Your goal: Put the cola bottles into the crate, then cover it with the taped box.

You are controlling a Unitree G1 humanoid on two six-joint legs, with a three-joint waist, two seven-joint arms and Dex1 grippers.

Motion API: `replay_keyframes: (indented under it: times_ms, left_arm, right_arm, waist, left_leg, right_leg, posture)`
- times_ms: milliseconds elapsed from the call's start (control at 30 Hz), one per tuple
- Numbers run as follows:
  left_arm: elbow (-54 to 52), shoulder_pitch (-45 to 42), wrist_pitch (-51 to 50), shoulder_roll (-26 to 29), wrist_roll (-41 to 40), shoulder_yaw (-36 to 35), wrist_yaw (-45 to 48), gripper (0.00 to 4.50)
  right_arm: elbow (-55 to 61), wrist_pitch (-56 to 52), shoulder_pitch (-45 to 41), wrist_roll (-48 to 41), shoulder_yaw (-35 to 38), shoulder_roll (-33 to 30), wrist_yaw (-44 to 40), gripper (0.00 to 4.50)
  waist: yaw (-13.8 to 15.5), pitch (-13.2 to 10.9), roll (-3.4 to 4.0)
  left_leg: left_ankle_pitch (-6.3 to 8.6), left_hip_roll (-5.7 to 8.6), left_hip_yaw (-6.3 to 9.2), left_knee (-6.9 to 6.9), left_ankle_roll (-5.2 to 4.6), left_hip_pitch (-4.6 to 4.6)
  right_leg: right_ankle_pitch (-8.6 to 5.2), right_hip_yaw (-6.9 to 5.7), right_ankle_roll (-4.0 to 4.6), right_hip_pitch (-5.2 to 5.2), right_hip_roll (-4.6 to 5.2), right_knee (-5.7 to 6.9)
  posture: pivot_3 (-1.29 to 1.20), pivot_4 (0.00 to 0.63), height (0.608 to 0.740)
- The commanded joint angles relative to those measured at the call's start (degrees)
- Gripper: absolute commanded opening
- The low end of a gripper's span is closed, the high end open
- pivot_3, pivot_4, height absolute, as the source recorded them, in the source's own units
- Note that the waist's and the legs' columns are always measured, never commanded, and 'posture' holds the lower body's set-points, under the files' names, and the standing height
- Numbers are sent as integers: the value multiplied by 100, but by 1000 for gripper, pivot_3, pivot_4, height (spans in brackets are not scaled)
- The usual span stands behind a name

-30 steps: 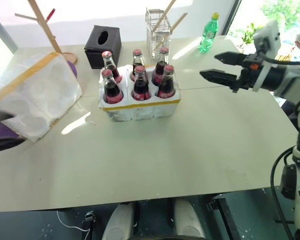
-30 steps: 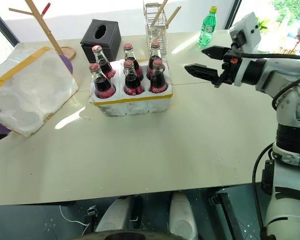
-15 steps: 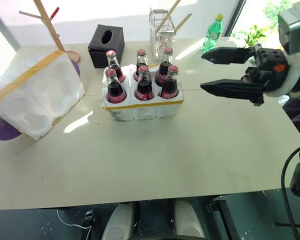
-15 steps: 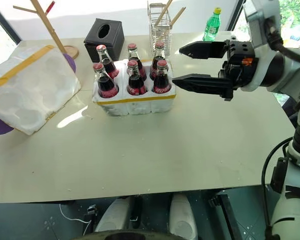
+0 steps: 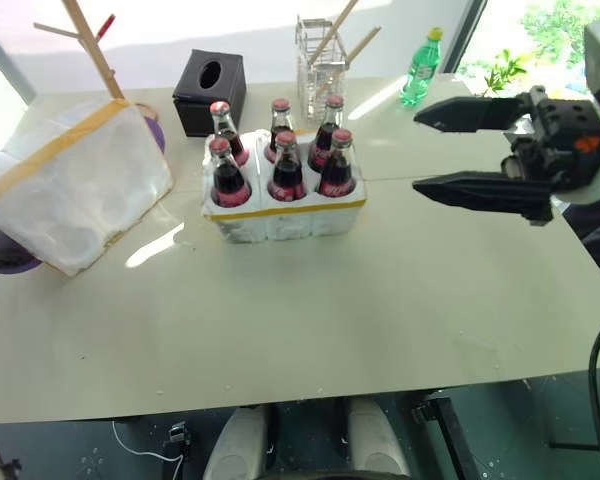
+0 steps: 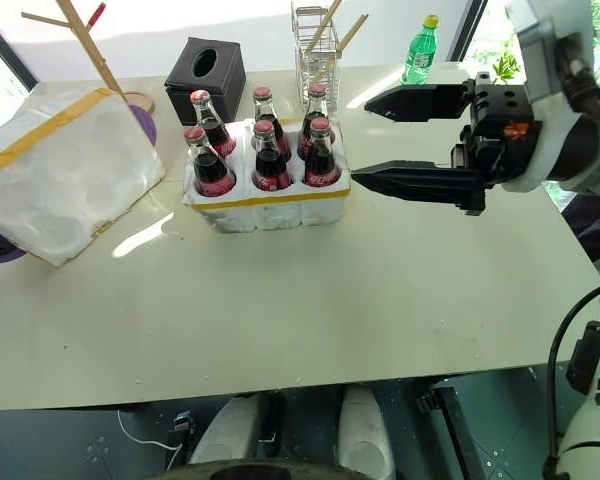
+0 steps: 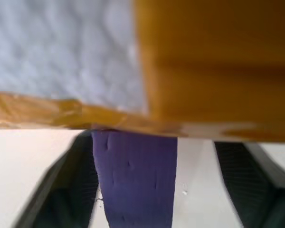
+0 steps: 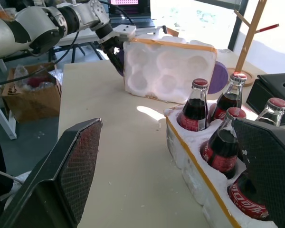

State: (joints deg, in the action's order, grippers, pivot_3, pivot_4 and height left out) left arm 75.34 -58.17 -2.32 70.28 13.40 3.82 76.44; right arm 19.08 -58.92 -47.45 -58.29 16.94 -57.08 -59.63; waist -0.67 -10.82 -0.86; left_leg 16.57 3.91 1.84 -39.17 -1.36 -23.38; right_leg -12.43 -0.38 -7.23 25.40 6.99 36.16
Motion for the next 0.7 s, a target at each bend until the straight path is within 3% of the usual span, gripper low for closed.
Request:
replay_keyframes:
  times_ms: [33, 100, 133, 367, 567, 700]
  left_arm:
    - [56, -58, -39, -16, 80, 26, -34, 1621]
    - [35, -101, 26, -25, 52, -14, -59, 557]
    - [28, -114, 52, -21, 45, -26, -69, 321]
    - [-570, -587, 1320, -133, -365, -408, -467, 313]
    - [-2279, -874, 2536, -529, -176, -394, -2000, 313]
    - [-3802, -759, 2592, -930, 241, -278, -3047, 313]
  right_arm:
    - [150, 40, 35, -165, 251, -153, 112, 4500]
    - [144, 47, 161, -152, 273, -231, 125, 4500]
    - [146, 41, 206, -162, 281, -260, 134, 4500]
    - [121, 214, 710, -2, 459, -474, 209, 4500]
    - [234, 227, 988, -164, 636, -467, 318, 4500]
    - [243, 246, 1084, -224, 677, -426, 437, 4500]
  waist:
    - [4, 0, 0]
    - [14, 1, 0]
    - [22, 1, -1]
    - [38, -5, -32]
    - [49, -4, -37]
    - [19, -4, -37]
  left_leg:
    - [0, 0, 0, -1, 0, 0]
    - [0, 1, 0, -1, 0, 0]
    - [0, 2, 1, -2, 0, 0]
    - [0, 4, 3, -6, 1, -3]
    - [0, 13, 3, -6, 0, -8]
    - [1, 18, -1, -6, -1, -8]
  right_leg:
    - [0, 0, 0, 0, 1, 0]
    - [0, 0, 0, 0, 2, 1]
    - [0, 0, 0, 0, 2, 1]
    - [2, 0, -4, 0, 6, 0]
    - [6, 0, -10, 2, 21, -4]
    - [8, 1, -13, 3, 27, -4]
  posture:
    - [0, 150, 740]
    - [0, 150, 740]
    - [0, 150, 740]
    - [0, 150, 740]
    - [0, 150, 740]
    - [0, 150, 740]
